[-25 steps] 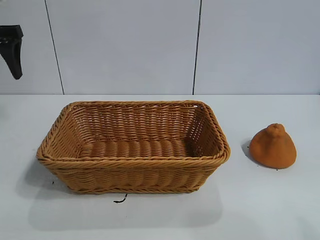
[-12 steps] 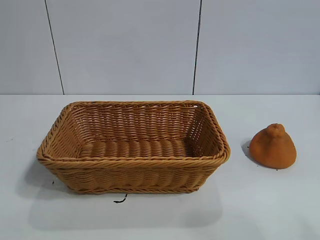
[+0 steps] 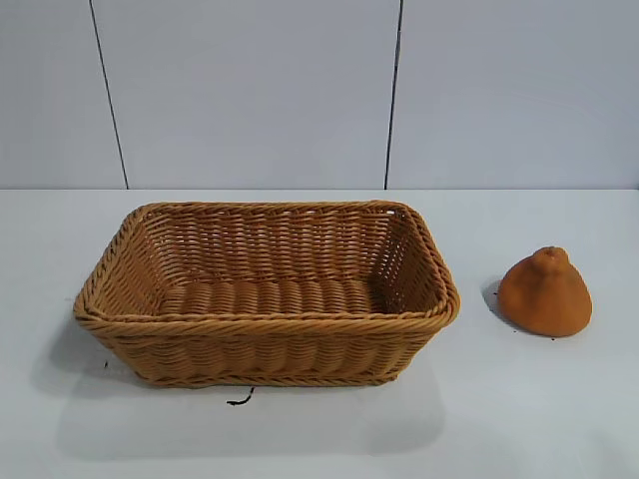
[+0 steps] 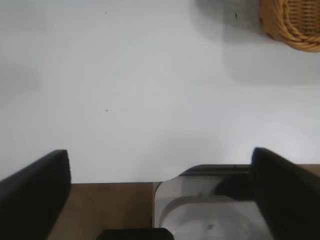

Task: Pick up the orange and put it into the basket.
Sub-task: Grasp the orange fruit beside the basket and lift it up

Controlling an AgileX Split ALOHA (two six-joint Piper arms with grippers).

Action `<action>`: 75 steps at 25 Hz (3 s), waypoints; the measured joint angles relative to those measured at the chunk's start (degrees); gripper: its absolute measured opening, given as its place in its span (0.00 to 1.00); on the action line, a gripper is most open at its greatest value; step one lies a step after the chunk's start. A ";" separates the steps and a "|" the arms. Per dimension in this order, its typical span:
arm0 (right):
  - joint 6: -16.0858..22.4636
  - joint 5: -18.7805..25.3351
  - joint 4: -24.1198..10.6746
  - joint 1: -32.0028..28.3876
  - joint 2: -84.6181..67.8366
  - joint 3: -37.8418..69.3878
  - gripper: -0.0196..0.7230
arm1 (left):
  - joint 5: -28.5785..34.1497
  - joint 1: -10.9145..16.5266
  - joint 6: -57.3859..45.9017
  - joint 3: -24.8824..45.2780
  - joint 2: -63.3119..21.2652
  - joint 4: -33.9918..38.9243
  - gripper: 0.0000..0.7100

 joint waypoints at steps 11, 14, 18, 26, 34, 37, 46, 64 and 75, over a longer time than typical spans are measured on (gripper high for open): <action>0.00 0.00 1.05 0.04 0.00 0.00 0.95 | -1.00 0.00 -0.02 1.10 -24.16 0.05 0.98; 0.00 -0.30 1.05 0.04 0.00 -0.12 0.95 | -1.03 0.00 -0.02 1.10 -27.13 0.05 0.98; 0.23 -0.60 1.05 0.04 4.07 -2.44 0.95 | -1.03 0.00 -0.02 1.10 -27.47 0.05 0.98; 0.23 -2.84 1.00 0.04 28.31 -13.14 0.95 | -1.03 0.00 -0.02 1.10 -27.47 0.05 0.98; 0.23 -4.38 1.00 0.04 54.41 -26.43 0.95 | -1.03 0.00 -0.02 1.10 -27.47 0.05 0.98; 0.23 -4.64 1.00 0.04 63.72 -31.03 0.95 | -1.03 0.00 -0.02 1.10 -27.47 0.05 0.98; 0.02 -3.11 1.06 0.04 87.68 -43.82 0.95 | -1.03 0.00 -0.02 1.10 -27.47 0.05 0.98; -5.84 -1.16 8.04 0.26 111.73 -52.03 0.94 | -1.03 0.00 -0.02 1.10 -27.47 0.05 0.98; -0.78 -7.56 2.78 6.52 118.21 -52.14 0.93 | -1.03 0.00 -0.02 1.10 -27.47 0.05 0.98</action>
